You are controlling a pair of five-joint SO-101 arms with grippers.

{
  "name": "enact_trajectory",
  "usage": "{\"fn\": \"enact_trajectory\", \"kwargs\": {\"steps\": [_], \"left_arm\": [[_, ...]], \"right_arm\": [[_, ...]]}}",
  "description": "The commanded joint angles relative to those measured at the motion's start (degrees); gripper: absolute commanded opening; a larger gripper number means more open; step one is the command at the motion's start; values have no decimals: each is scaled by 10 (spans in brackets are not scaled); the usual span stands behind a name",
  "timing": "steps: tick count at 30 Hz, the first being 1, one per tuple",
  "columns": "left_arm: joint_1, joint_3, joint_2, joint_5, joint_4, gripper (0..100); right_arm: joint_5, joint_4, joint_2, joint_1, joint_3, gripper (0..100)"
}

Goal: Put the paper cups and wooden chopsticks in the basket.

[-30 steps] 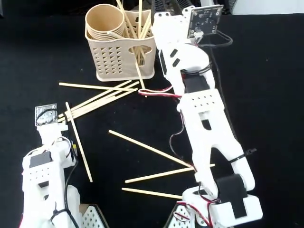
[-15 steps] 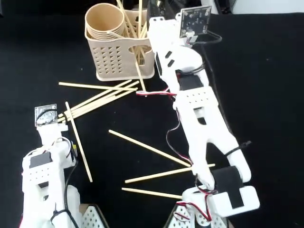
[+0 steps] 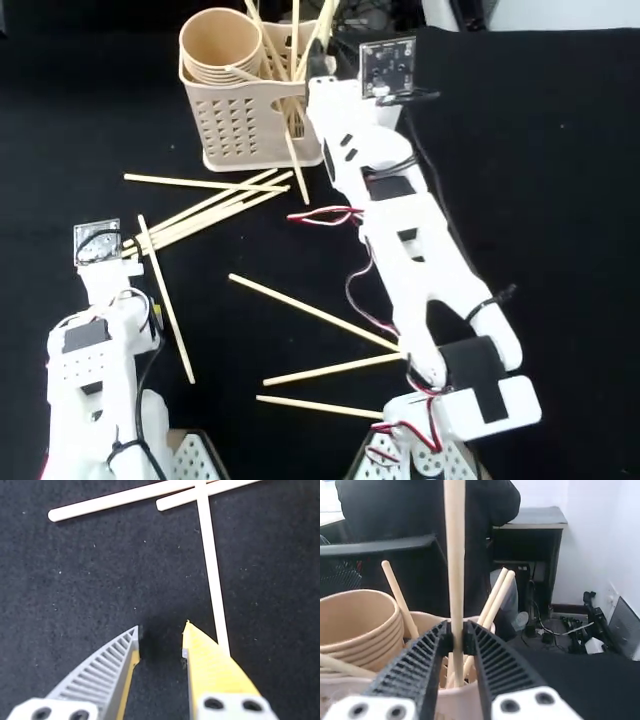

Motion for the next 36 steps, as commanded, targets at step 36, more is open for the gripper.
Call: {"fn": "enact_trajectory", "kwargs": {"steps": [36], "left_arm": [[5,-2,-11,-4,-9,155]], "right_arm": [[164,714,-336,-22,-73,184]]}}
